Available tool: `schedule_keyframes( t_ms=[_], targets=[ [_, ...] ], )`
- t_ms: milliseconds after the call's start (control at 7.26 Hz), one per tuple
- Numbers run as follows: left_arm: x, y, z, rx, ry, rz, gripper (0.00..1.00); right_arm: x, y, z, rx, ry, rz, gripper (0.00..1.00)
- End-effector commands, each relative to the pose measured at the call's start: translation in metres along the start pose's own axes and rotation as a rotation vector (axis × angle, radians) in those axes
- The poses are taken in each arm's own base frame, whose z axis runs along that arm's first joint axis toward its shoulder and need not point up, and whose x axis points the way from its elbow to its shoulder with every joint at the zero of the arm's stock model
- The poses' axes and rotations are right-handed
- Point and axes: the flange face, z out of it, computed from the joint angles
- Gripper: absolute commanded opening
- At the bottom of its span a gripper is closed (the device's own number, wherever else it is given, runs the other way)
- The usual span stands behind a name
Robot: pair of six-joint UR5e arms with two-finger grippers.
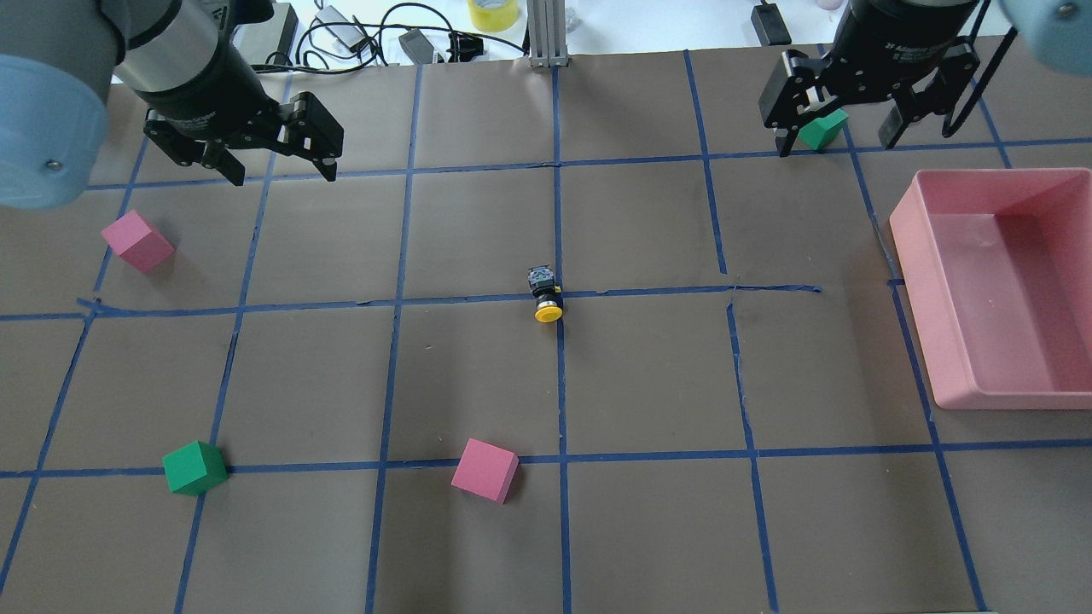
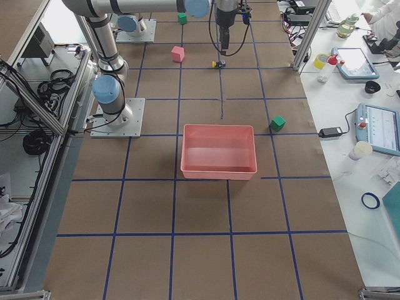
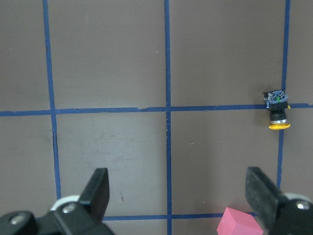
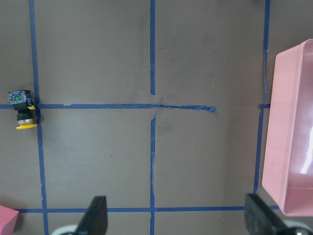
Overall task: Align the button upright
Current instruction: 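Open the right gripper and raise it away from the button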
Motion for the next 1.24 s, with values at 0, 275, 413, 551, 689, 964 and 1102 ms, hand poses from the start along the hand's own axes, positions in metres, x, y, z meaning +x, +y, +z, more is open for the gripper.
schedule_keyframes(
  t_ms=[0,275,413,551,689,964,1102],
  targets=[
    [0.0,0.0,0.0,0.0,0.001,0.014,1.0,-0.026,0.014,-0.013,0.023,0.003,-0.003,1.0],
    [0.006,0.002,0.01,-0.031,-0.008,-0.007,1.0,-0.026,0.013,-0.005,0.004,-0.003,0.019,1.0],
    [0.011,0.007,0.025,-0.048,-0.003,-0.1,1.0,-0.025,0.013,-0.006,0.009,-0.006,0.022,1.0],
    [0.034,0.018,0.038,-0.072,-0.008,-0.11,1.0,-0.025,0.011,-0.005,0.015,-0.011,0.021,1.0],
    [0.067,0.025,0.05,-0.04,-0.003,-0.092,1.0,-0.025,0.008,-0.005,0.047,-0.01,0.023,1.0],
    [0.102,0.036,0.1,0.043,0.026,-0.164,1.0,-0.025,0.007,-0.003,0.053,-0.014,0.025,1.0],
    [0.122,0.043,0.131,0.076,0.043,-0.19,1.0,-0.025,0.007,-0.003,0.053,-0.014,0.033,1.0]
  ],
)
